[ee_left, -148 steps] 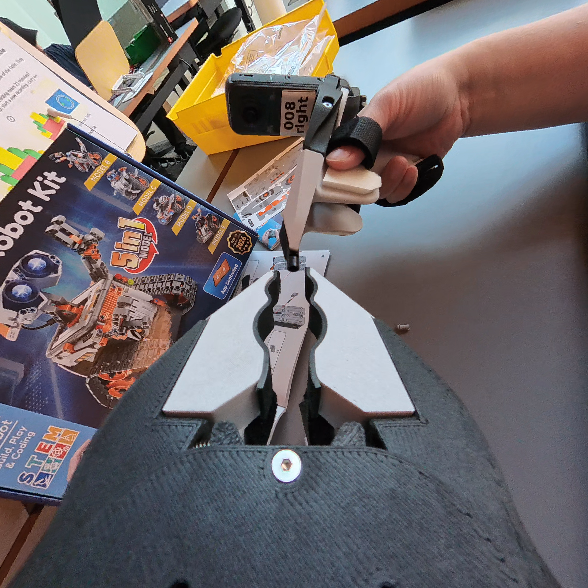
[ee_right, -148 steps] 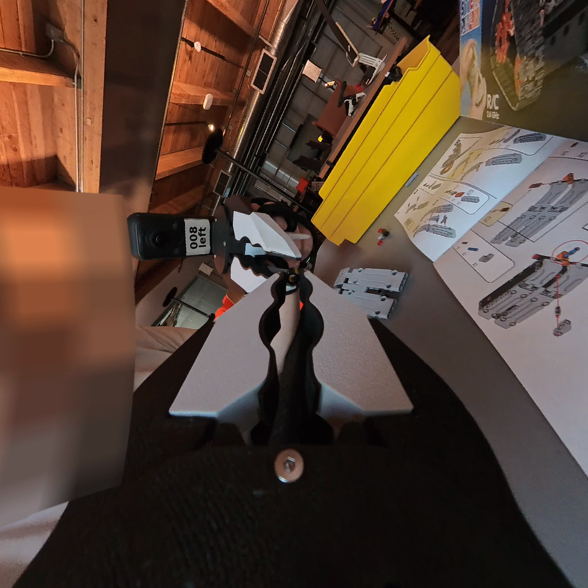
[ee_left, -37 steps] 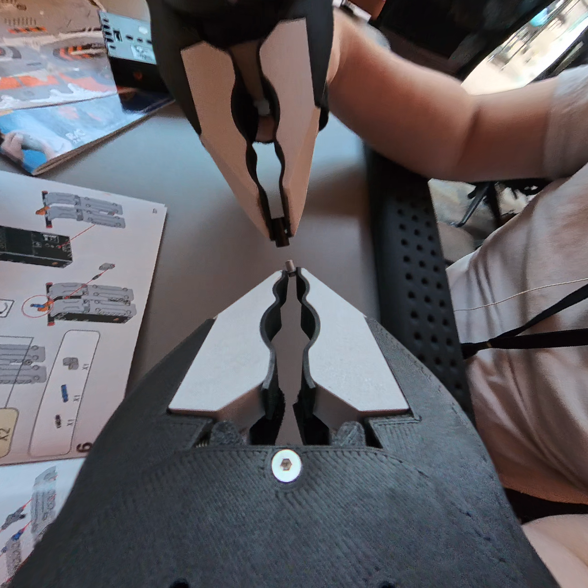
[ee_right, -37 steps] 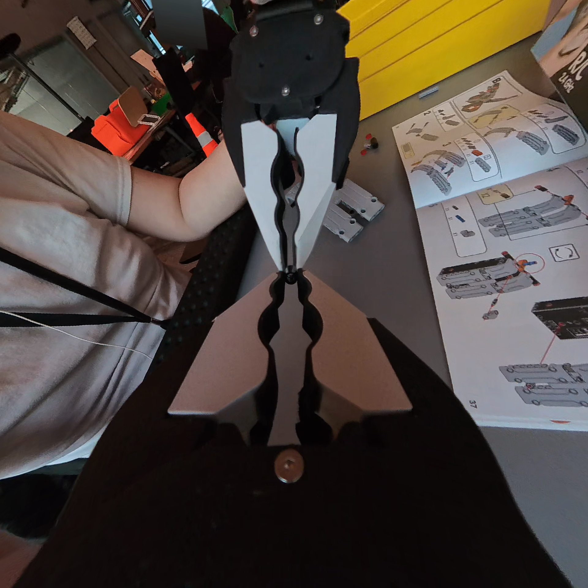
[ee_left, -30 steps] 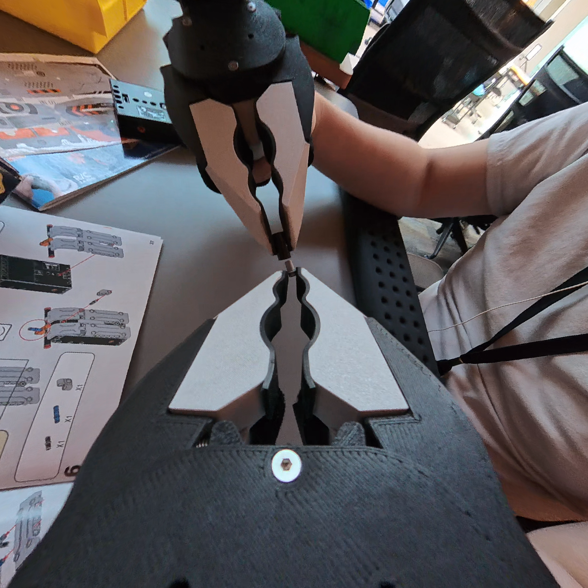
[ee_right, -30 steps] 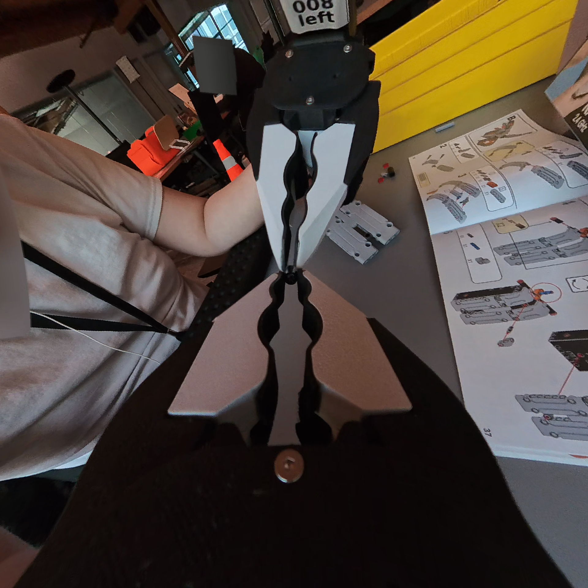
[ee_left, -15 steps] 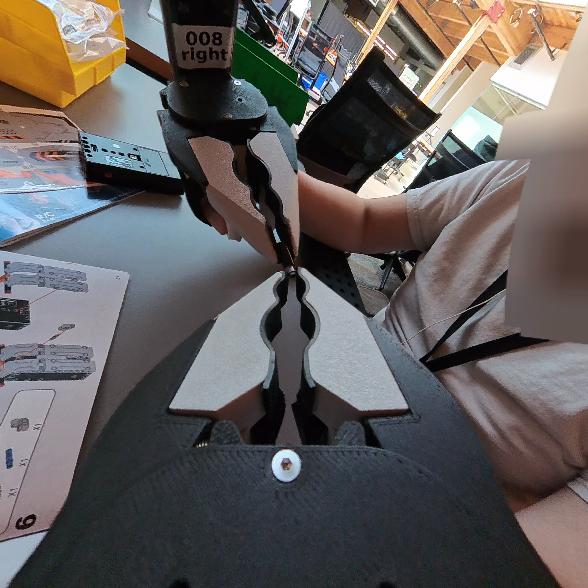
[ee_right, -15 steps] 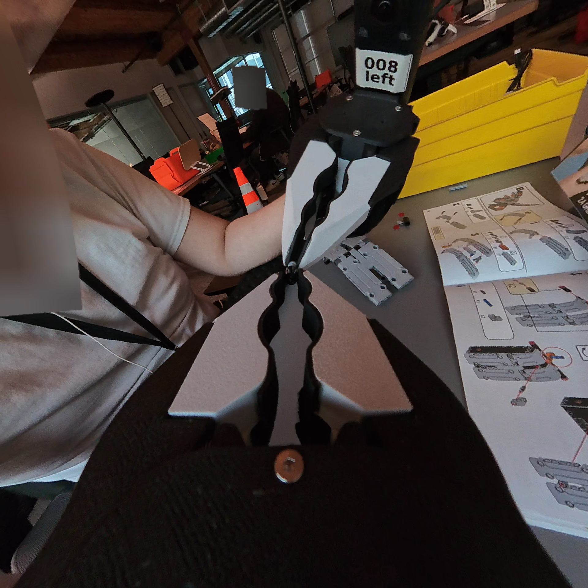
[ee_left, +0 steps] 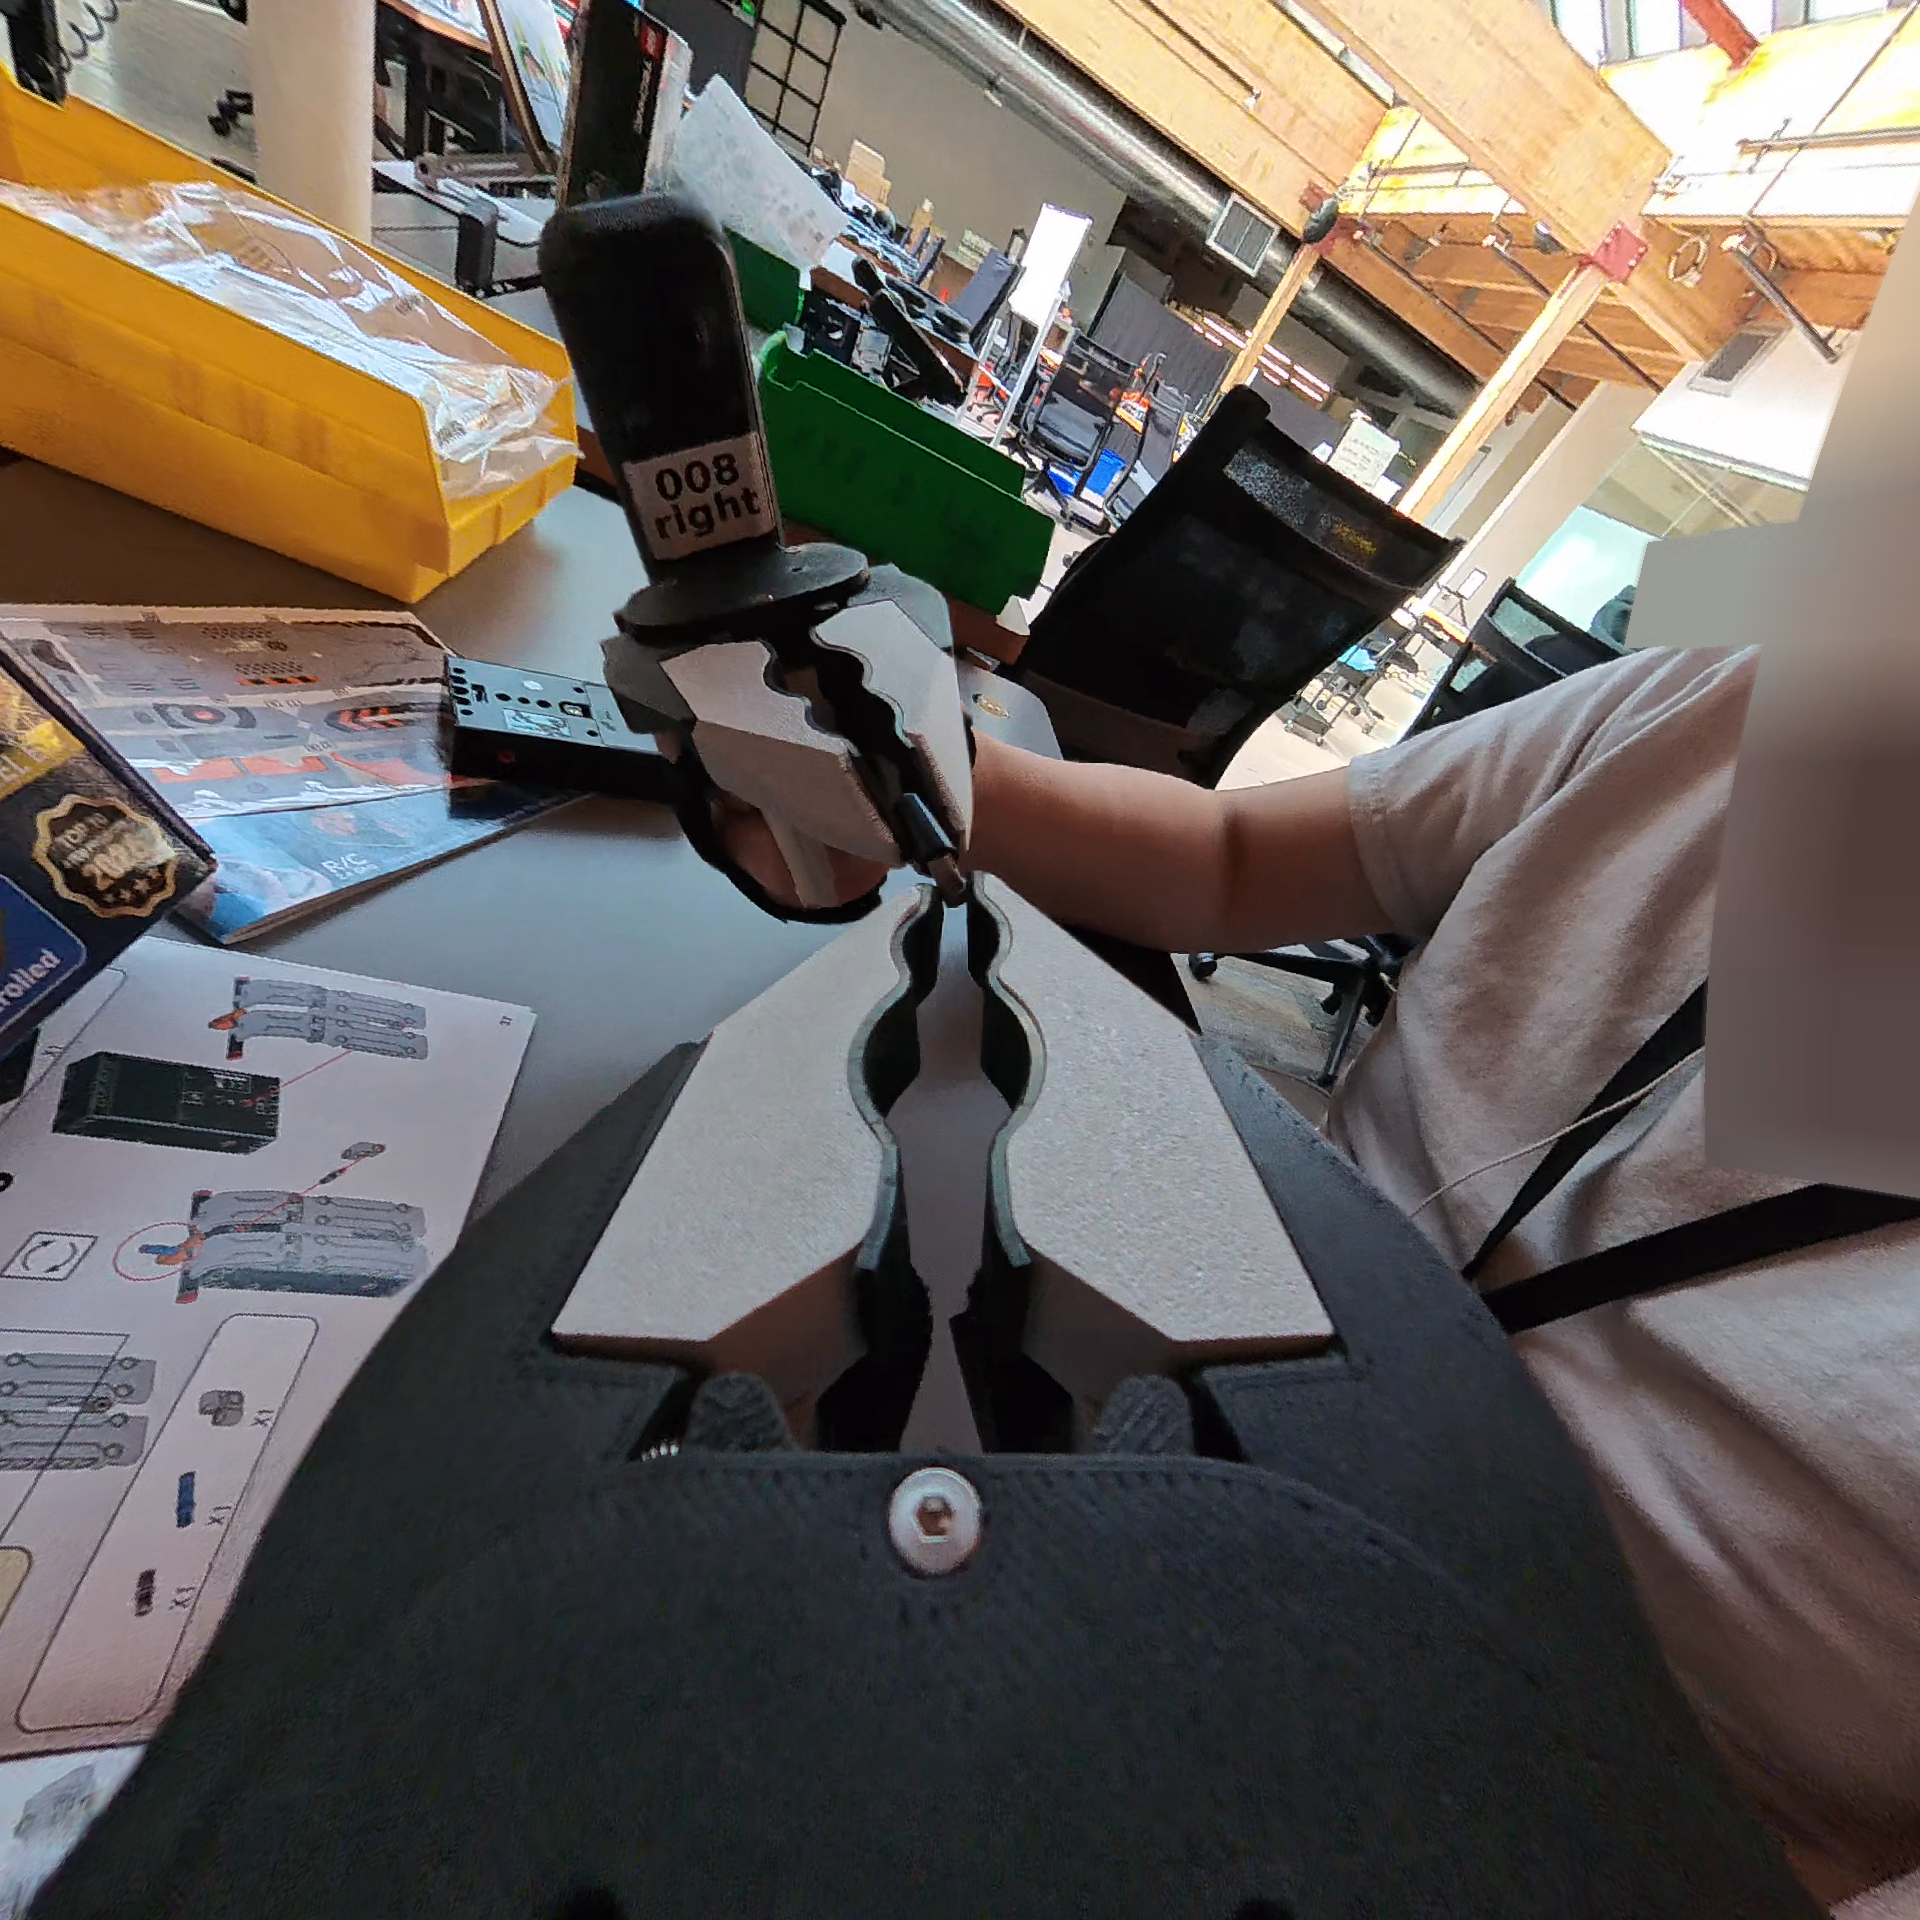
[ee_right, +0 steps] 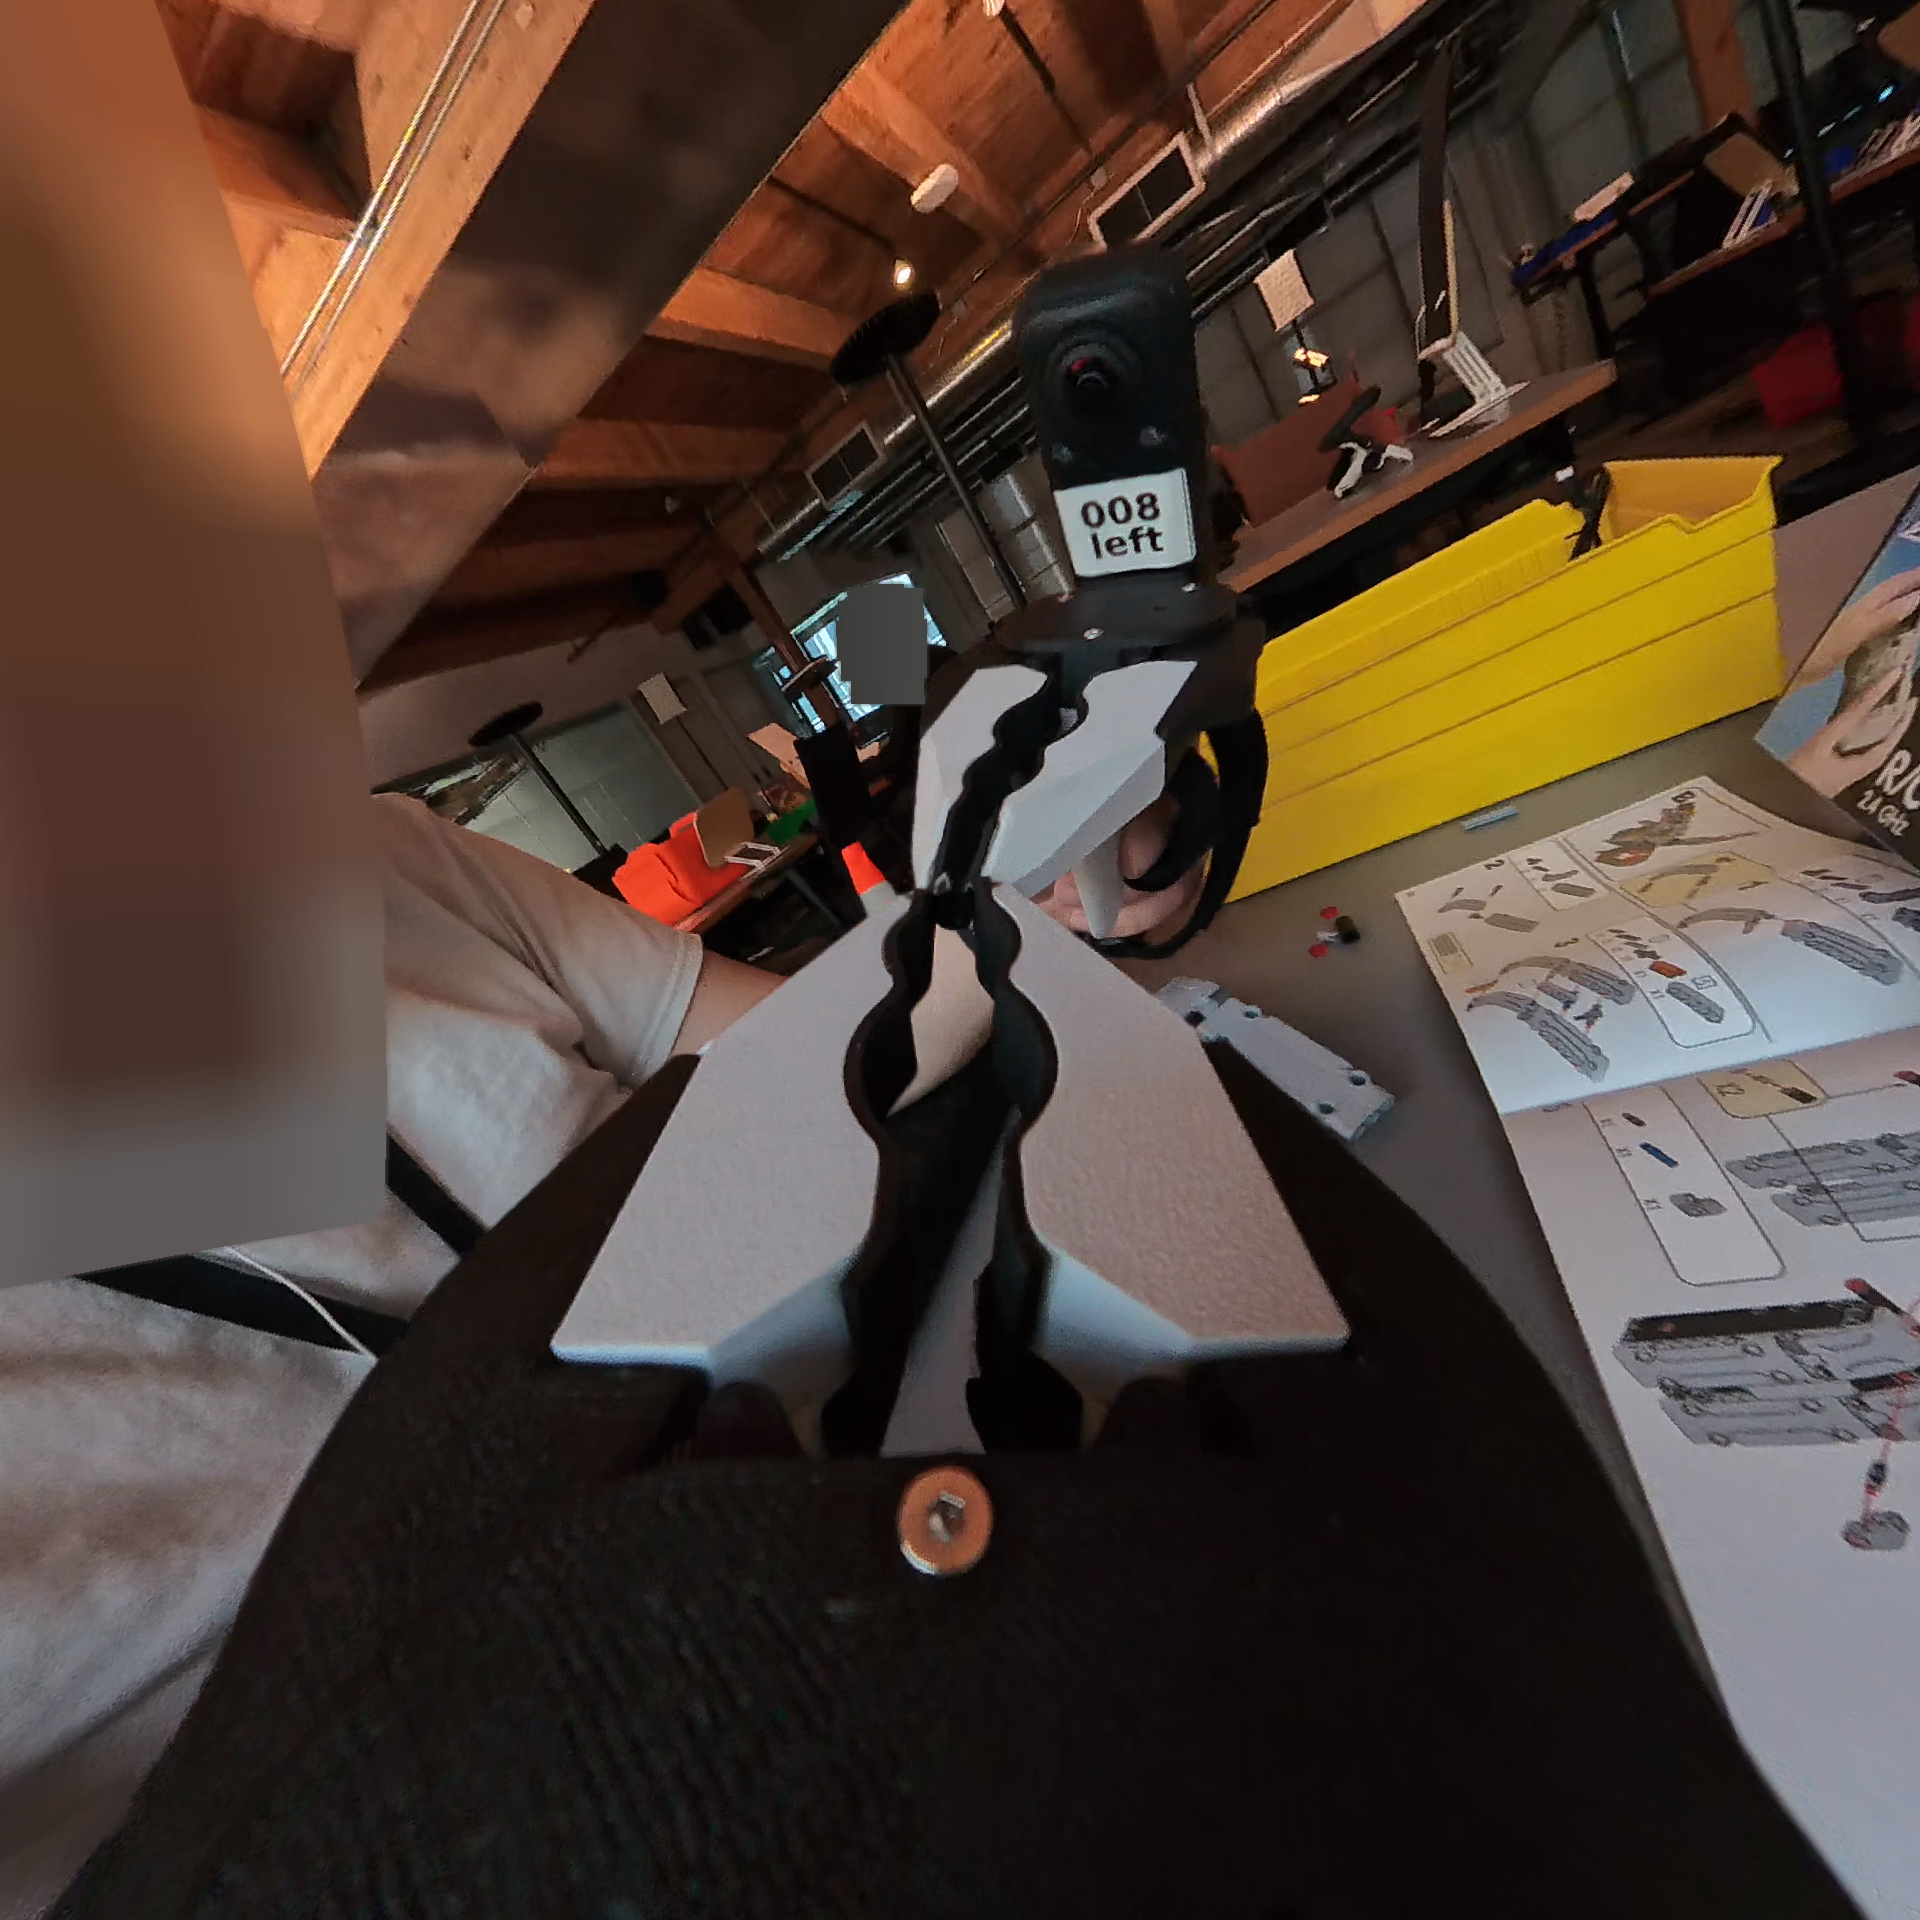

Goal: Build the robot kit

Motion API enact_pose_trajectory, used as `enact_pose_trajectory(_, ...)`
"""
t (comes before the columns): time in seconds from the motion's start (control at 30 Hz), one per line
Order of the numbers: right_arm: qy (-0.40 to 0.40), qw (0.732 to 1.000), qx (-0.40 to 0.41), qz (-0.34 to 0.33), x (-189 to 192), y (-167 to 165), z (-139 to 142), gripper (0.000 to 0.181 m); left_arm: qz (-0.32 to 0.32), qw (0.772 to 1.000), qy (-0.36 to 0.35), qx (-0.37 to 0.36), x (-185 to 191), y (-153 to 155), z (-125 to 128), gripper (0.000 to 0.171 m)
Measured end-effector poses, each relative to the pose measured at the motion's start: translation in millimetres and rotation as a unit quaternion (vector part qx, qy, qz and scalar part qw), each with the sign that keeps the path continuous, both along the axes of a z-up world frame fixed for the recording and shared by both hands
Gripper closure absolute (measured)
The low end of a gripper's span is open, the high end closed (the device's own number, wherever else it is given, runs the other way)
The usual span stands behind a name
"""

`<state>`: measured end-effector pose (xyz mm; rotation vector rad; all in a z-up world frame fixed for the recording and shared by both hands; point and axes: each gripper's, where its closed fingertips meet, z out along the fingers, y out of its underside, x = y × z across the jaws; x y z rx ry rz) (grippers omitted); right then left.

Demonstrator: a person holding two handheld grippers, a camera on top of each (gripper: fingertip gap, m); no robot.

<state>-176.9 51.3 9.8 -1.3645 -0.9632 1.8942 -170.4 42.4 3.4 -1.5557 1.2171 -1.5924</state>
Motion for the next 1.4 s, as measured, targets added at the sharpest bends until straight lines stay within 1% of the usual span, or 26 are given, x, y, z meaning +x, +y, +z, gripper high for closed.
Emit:
enact_pose_trajectory(0.17,-0.021,1.0,0.014,0.012,1,-4,-5,0.175,-0.021,0.999,0.008,-0.03,1,-4,-5,0.17)
enact_pose_trajectory(0.23,-0.045,0.998,0.032,0.011,2,-5,-12,0.176,-0.029,0.998,0.025,-0.041,1,-5,-12,0.17)
enact_pose_trajectory(0.4,-0.089,0.992,0.079,0.048,2,-21,-28,0.176,-0.078,0.991,0.069,-0.082,1,-21,-27,0.169)
enact_pose_trajectory(0.5,-0.104,0.989,0.087,0.064,3,-25,-35,0.175,-0.096,0.986,0.085,-0.103,2,-25,-34,0.169)
enact_pose_trajectory(0.63,-0.09,0.99,0.08,0.076,3,-27,-36,0.175,-0.106,0.983,0.081,-0.125,1,-27,-34,0.17)
enact_pose_trajectory(0.77,-0.1,0.986,0.096,0.095,1,-34,-45,0.175,-0.13,0.976,0.106,-0.141,0,-34,-43,0.17)
enact_pose_trajectory(0.83,-0.091,0.986,0.092,0.102,1,-35,-46,0.175,-0.137,0.973,0.105,-0.152,0,-36,-44,0.169)
enact_pose_trajectory(0.9,-0.08,0.988,0.085,0.102,1,-34,-46,0.175,-0.137,0.971,0.102,-0.166,-1,-34,-43,0.17)
enact_pose_trajectory(1.0,-0.073,0.987,0.094,0.109,1,-33,-53,0.175,-0.137,0.967,0.115,-0.18,-1,-33,-50,0.17)
enact_pose_trajectory(1.07,-0.064,0.988,0.081,0.116,2,-32,-57,0.175,-0.139,0.964,0.117,-0.194,0,-32,-54,0.17)
enact_pose_trajectory(1.2,-0.05,0.992,0.052,0.107,2,-22,-61,0.175,-0.122,0.964,0.113,-0.208,0,-23,-57,0.17)
enact_pose_trajectory(1.4,-0.048,0.991,0.043,0.12,0,-24,-69,0.175,-0.131,0.958,0.131,-0.22,0,-25,-65,0.17)
